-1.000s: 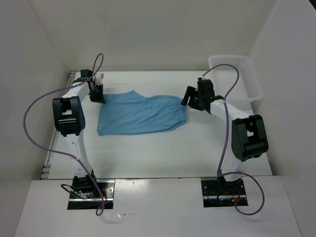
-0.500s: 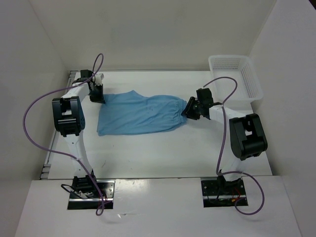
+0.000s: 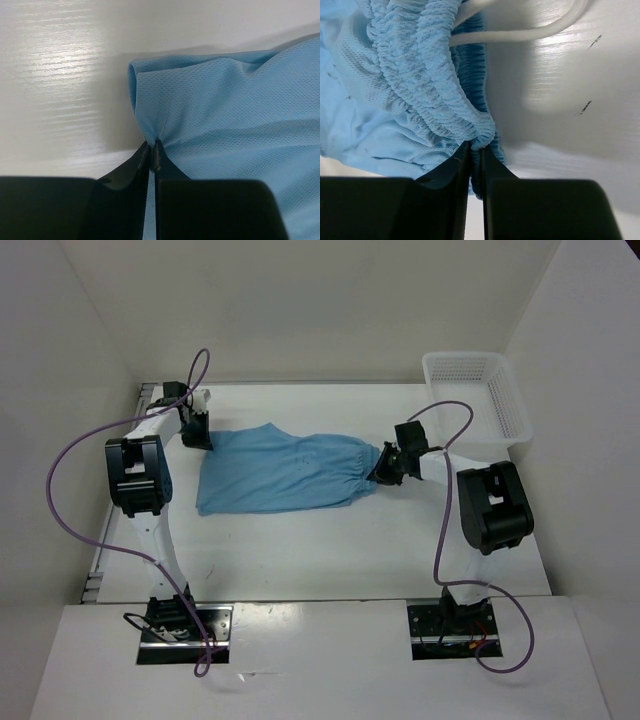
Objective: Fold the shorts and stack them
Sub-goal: Fold the shorts
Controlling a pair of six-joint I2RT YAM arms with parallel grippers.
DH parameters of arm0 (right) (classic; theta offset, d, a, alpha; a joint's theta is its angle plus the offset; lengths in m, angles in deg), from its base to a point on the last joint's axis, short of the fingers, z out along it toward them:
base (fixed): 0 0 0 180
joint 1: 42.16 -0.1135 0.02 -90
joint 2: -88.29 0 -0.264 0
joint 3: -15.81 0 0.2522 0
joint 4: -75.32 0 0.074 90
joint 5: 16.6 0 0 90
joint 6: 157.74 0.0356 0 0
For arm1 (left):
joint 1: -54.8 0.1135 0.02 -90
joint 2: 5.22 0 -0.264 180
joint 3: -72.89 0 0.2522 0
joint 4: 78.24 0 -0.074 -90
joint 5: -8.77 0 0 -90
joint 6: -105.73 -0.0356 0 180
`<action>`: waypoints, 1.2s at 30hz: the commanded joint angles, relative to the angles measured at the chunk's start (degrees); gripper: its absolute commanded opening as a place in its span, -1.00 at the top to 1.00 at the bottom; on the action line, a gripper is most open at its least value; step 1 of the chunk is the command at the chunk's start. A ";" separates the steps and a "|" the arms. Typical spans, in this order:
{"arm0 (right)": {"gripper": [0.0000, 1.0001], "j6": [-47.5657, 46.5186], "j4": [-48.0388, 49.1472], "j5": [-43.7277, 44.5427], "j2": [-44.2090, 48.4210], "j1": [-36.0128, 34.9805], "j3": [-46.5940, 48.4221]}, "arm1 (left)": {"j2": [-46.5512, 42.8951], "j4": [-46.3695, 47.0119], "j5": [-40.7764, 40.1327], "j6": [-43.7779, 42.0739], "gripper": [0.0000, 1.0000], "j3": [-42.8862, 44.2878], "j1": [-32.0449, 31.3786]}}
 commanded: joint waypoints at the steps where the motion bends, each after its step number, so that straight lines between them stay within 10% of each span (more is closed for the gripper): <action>1: 0.77 -3.06 -4.64 4.89 3.06 0.07 2.12 | 0.07 -5.33 -1.66 -0.38 0.79 -2.15 0.32; 15: 1.00 -10.72 -9.22 3.76 11.61 0.07 -0.60 | 1.12 -4.80 -3.24 -0.38 0.92 -2.68 0.85; 26: -0.17 -5.71 -6.59 -0.99 1.41 0.60 -3.24 | 1.12 -5.32 -3.24 -0.38 0.77 -2.68 0.85; 32: -0.15 -4.39 -5.53 -3.88 -0.80 0.60 -2.72 | 1.12 -5.33 -3.24 -0.38 0.59 -2.68 0.85; 36: 0.24 -4.92 -5.00 -4.42 -1.41 -0.45 -2.72 | 1.12 -5.33 -3.86 -0.38 0.55 -2.68 0.85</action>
